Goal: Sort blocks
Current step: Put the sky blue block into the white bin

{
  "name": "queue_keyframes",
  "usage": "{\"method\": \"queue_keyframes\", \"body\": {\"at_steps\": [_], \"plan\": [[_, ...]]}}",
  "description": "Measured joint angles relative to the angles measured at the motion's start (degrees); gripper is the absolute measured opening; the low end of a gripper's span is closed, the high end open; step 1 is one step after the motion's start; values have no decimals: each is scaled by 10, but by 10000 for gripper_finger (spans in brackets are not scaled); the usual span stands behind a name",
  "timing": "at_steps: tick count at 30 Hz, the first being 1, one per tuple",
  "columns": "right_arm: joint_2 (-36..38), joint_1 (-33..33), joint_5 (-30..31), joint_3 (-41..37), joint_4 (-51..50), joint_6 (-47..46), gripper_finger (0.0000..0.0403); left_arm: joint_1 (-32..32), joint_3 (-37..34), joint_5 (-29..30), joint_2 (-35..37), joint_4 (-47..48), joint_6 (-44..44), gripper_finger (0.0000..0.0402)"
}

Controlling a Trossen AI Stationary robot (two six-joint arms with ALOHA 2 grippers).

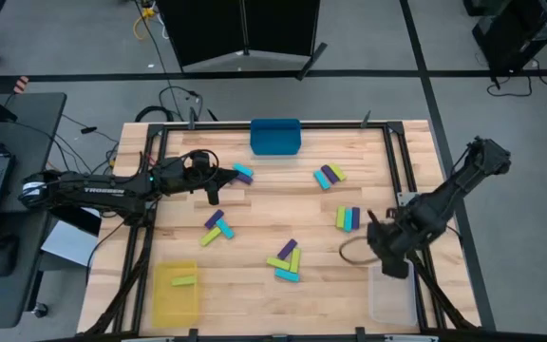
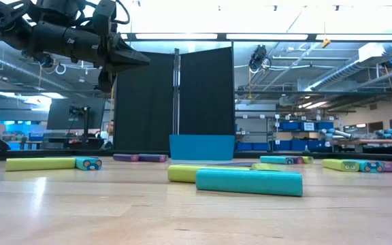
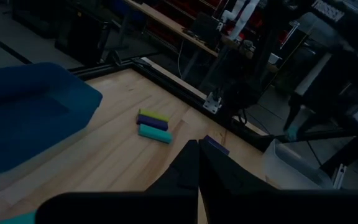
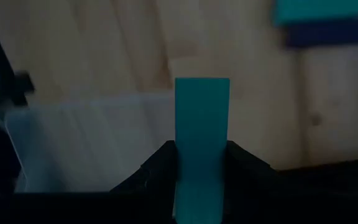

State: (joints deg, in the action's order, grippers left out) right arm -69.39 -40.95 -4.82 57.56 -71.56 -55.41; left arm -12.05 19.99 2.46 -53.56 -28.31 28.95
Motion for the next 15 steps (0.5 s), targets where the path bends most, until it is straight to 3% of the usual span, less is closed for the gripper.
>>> {"method": "queue_keyframes", "body": {"at_steps": [8, 15], "plan": [[-1, -100, -12, -112, 136, -93, 115, 0, 0, 0, 0, 0, 2, 10], [-6, -128, -13, -198, 231, -132, 115, 0, 0, 0, 0, 0, 12, 10]]}}
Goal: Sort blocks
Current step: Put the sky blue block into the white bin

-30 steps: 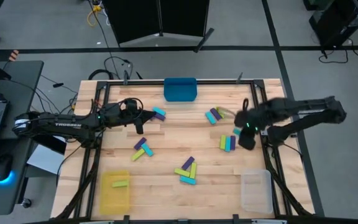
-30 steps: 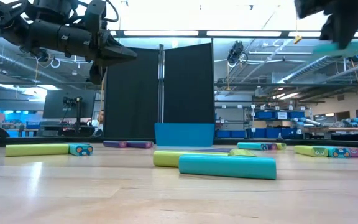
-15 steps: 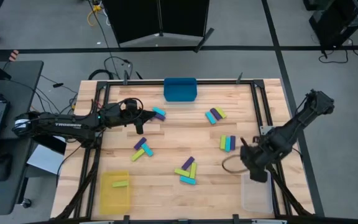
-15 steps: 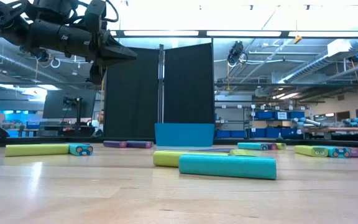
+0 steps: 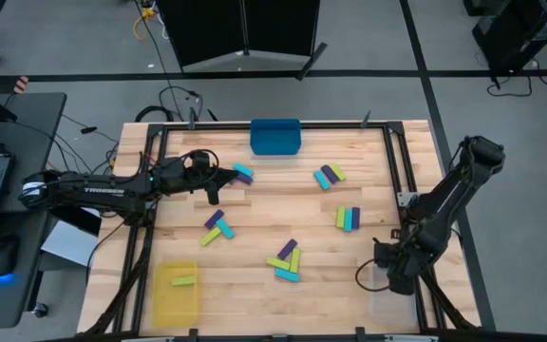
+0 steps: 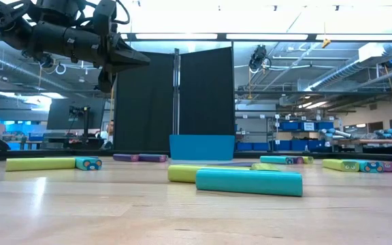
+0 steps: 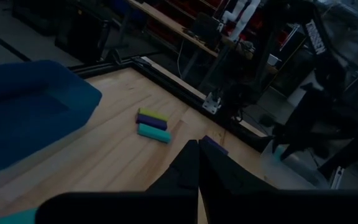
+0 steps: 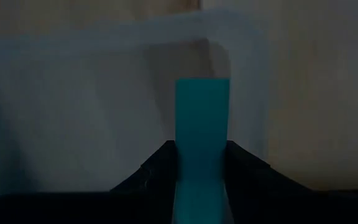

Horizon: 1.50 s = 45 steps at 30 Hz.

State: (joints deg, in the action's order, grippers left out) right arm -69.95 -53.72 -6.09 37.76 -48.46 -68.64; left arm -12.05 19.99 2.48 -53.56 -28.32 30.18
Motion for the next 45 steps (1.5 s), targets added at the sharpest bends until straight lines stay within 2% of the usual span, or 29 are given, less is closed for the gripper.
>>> {"method": "queue_keyframes", "body": {"at_steps": [10, 18, 30, 39, 45], "plan": [[-30, -1, 5, -15, 31, 42, 115, 0, 0, 14, 0, 0, 3, 10], [-42, -1, 26, -10, 68, 28, 115, 0, 0, 22, 0, 0, 3, 10], [-82, 0, 48, 33, 36, 94, 115, 0, 0, 25, 0, 0, 2, 10], [-90, -7, 47, 35, 15, 73, 115, 0, 0, 26, 0, 0, -1, 10], [-119, -16, 39, 35, 2, 73, 115, 0, 0, 26, 0, 0, -1, 10]]}}
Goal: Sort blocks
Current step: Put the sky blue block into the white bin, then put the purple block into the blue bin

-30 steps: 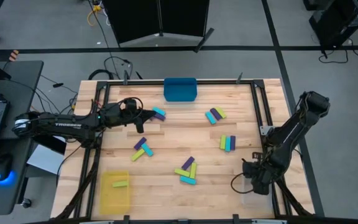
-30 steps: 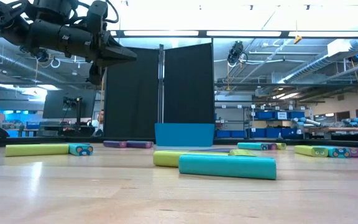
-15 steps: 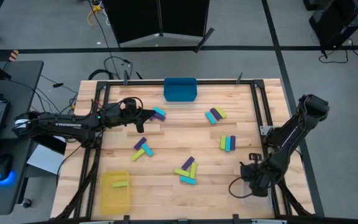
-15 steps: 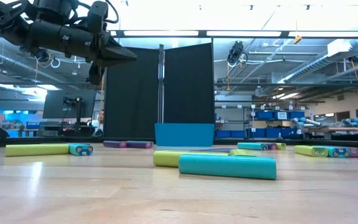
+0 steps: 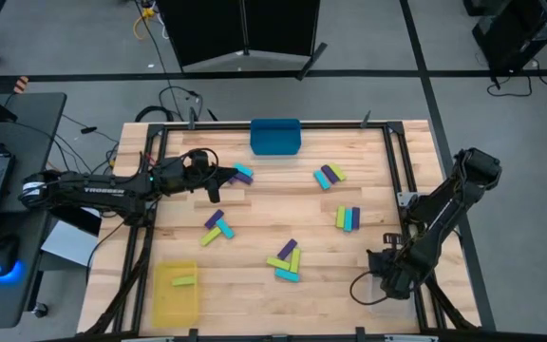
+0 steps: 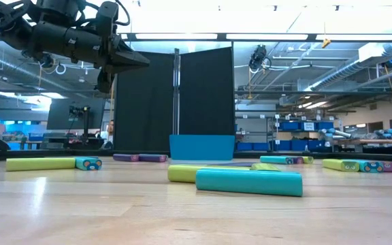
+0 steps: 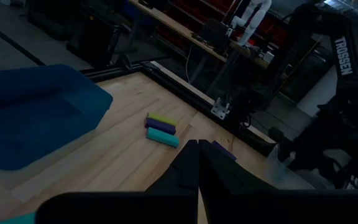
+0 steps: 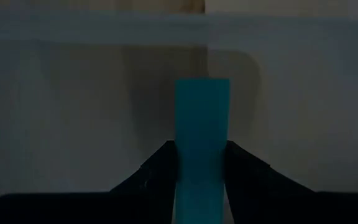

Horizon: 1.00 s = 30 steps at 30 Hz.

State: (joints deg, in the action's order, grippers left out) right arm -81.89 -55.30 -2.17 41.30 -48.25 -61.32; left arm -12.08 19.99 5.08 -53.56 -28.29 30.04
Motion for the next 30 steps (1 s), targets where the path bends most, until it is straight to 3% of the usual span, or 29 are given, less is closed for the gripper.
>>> {"method": "queue_keyframes", "body": {"at_steps": [6, 13, 19, 30], "plan": [[-24, -1, 0, 0, 11, -5, 115, 0, 0, 0, 0, 0, 0, 10], [-24, -1, -7, 0, 15, -21, 182, 0, 0, -2, 0, 0, 0, 10], [15, -1, -13, 2, 11, -22, 197, 0, 0, -3, 0, 0, 0, 10], [57, -1, -14, 150, -168, 16, 191, 0, 0, -6, 0, 20, -11, 10]]}}
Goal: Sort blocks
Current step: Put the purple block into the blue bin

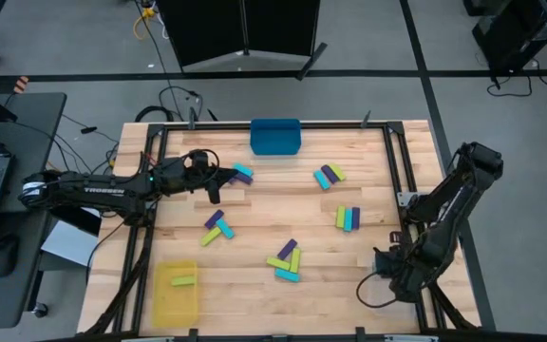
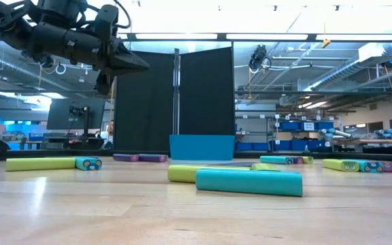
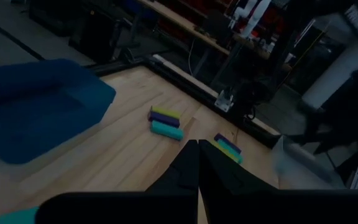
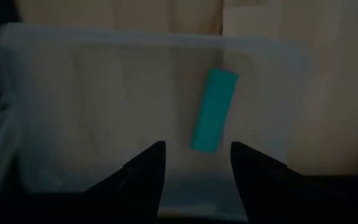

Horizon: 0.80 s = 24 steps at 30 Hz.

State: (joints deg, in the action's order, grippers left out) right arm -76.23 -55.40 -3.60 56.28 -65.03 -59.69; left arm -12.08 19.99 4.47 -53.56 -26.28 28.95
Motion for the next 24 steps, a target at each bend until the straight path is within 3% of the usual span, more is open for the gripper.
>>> {"method": "queue_keyframes", "body": {"at_steps": [6, 11, 20, 24], "plan": [[2, 24, 8, 117, -99, 70, 180, 0, 0, -13, 0, 22, 0, 10], [2, 85, 41, 179, -146, 140, 164, 0, 0, -32, 0, 23, 0, 10], [1, 265, 69, 194, -82, 313, 138, 0, 2, -84, 0, 65, -3, 10], [1, 351, 71, 194, -19, 386, 130, -9, 51, -120, 0, 208, -39, 10]]}}
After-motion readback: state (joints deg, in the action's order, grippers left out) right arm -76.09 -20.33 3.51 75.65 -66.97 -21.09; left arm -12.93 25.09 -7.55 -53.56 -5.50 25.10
